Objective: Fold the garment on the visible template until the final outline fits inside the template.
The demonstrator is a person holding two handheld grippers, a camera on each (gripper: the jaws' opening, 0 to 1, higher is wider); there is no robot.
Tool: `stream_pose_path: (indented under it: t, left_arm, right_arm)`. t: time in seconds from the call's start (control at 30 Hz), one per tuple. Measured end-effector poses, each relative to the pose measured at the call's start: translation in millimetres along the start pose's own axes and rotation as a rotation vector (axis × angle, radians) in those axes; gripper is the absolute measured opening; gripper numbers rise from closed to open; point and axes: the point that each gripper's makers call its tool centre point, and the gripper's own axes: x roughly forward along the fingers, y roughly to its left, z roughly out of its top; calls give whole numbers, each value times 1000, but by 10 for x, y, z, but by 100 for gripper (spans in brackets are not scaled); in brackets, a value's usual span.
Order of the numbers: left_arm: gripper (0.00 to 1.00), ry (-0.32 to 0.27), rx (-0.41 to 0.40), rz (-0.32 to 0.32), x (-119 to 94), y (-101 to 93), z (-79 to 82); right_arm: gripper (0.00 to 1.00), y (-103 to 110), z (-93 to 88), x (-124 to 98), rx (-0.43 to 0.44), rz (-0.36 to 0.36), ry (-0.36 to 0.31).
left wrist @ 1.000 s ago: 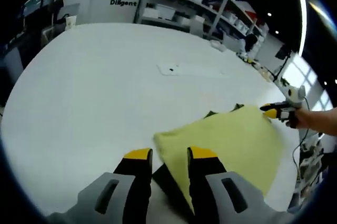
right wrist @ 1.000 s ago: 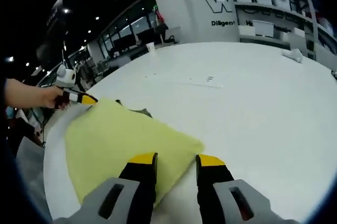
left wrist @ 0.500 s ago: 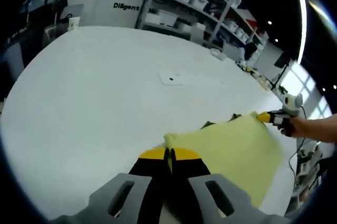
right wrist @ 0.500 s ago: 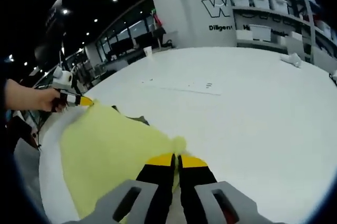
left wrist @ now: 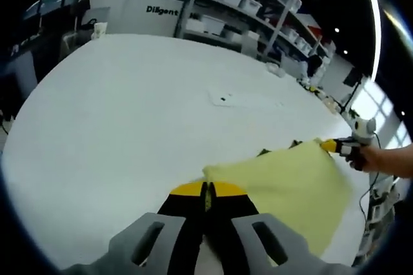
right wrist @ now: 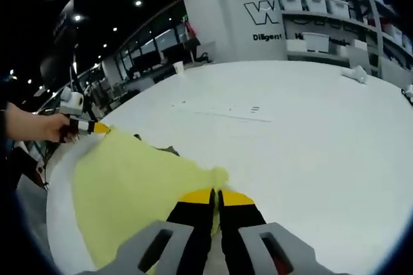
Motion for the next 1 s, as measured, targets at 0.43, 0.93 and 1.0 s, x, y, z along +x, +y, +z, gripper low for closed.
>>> stream_pose_path:
  t: [0.43,0.93,1.0]
  left_arm:
    - [7,-71,116,-63,-508,-165,-117]
    - [23,-10,340,-207,-668,-1022,-973]
    - [25,-16,369,-207,-660,-1070,-1015]
  right_arm:
    - [18,354,142,-318,-77,32,-51]
    - [21,1304,-538,-663,-197,191,-34]
    - [21,1435,-586,-658,-236,209,-34]
